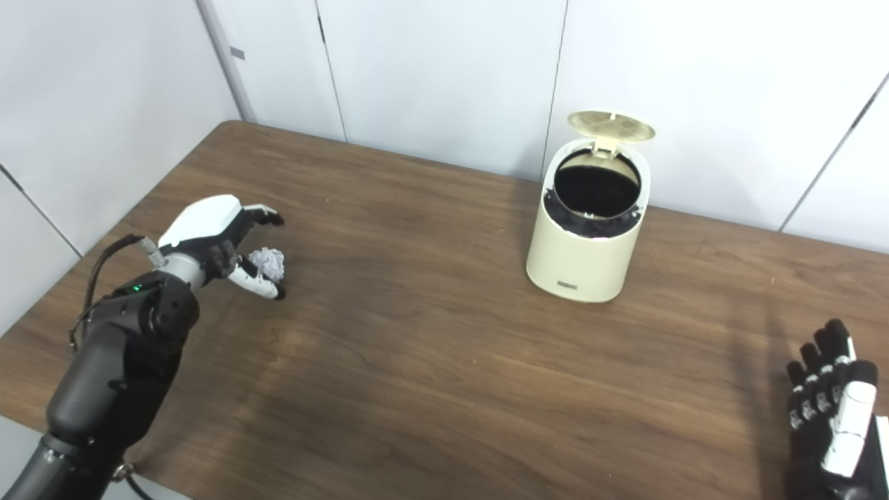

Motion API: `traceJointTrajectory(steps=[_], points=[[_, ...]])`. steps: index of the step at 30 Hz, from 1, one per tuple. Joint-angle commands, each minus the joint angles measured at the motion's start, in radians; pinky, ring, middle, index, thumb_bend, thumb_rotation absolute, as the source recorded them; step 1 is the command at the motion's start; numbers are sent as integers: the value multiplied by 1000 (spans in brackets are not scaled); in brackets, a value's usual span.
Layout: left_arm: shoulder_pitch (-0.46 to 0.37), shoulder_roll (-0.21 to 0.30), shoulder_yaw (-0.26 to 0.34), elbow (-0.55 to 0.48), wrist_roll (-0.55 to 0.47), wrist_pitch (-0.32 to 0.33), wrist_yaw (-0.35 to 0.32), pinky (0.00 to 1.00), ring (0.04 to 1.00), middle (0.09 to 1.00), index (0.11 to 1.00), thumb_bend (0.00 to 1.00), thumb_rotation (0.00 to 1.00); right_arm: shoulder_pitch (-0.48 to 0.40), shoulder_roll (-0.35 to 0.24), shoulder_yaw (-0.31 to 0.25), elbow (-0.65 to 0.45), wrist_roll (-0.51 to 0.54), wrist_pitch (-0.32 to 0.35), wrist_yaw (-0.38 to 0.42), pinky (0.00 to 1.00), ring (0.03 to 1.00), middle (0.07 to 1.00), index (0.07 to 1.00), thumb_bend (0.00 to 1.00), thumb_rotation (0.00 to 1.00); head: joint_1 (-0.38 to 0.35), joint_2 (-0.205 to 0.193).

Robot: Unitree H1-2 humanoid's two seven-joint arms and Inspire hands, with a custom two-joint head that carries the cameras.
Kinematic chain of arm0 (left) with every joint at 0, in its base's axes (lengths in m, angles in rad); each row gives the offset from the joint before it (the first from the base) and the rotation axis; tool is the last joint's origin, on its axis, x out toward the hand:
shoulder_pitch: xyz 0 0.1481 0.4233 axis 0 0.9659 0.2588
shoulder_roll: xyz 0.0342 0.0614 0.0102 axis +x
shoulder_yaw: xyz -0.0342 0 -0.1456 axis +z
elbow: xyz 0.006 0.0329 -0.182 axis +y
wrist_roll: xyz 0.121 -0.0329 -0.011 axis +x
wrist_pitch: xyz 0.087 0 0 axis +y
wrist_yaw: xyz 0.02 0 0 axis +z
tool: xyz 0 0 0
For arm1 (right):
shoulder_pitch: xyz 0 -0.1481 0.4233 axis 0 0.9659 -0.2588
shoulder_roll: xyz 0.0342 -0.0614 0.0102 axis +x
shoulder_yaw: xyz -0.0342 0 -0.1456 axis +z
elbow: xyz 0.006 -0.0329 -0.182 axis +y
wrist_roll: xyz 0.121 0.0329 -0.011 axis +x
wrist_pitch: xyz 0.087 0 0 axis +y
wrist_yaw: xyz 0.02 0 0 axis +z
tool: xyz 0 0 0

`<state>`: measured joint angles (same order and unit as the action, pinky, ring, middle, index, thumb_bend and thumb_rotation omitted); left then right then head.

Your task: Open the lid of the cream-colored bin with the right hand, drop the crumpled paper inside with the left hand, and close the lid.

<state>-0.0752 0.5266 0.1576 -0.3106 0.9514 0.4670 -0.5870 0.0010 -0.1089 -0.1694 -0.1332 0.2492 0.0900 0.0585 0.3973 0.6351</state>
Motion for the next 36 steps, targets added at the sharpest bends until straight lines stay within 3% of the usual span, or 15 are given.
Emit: traceJointTrajectory(steps=[1, 4, 14, 27, 33, 36], points=[[-30, 27, 5, 12, 19, 2, 16, 716, 864, 868, 836, 869, 82, -28, -4, -1, -20, -2, -21, 0, 1000, 1000, 993, 955, 420, 1000, -1, 3], [-28, 36, -5, 47, -1, 1, 45, 739, 872, 869, 833, 875, 85, -26, -3, 1, -25, -7, -23, -2, 1000, 1000, 994, 953, 426, 1000, -5, 4], [-38, 37, -15, 50, 5, 2, 19, 726, 865, 865, 826, 865, 61, -18, -5, -2, -21, -3, -29, 2, 1000, 1000, 1000, 957, 429, 1000, -4, 8], [-33, 40, -15, 76, -34, 2, 63, 735, 850, 855, 814, 847, 48, -17, -7, -8, 0, 1, -42, 1, 1000, 1000, 998, 954, 423, 1000, -3, 13], [-42, 23, 13, 76, -47, 3, 46, 726, 820, 831, 793, 814, 13, -20, -6, -12, 15, 10, -49, 2, 1000, 1000, 991, 947, 447, 973, -1, 16], [-43, 20, 25, 74, -70, 2, 42, 685, 755, 799, 781, 798, 1, -19, -9, -10, 25, 10, -61, 10, 1000, 1000, 992, 955, 446, 992, -1, 19]])
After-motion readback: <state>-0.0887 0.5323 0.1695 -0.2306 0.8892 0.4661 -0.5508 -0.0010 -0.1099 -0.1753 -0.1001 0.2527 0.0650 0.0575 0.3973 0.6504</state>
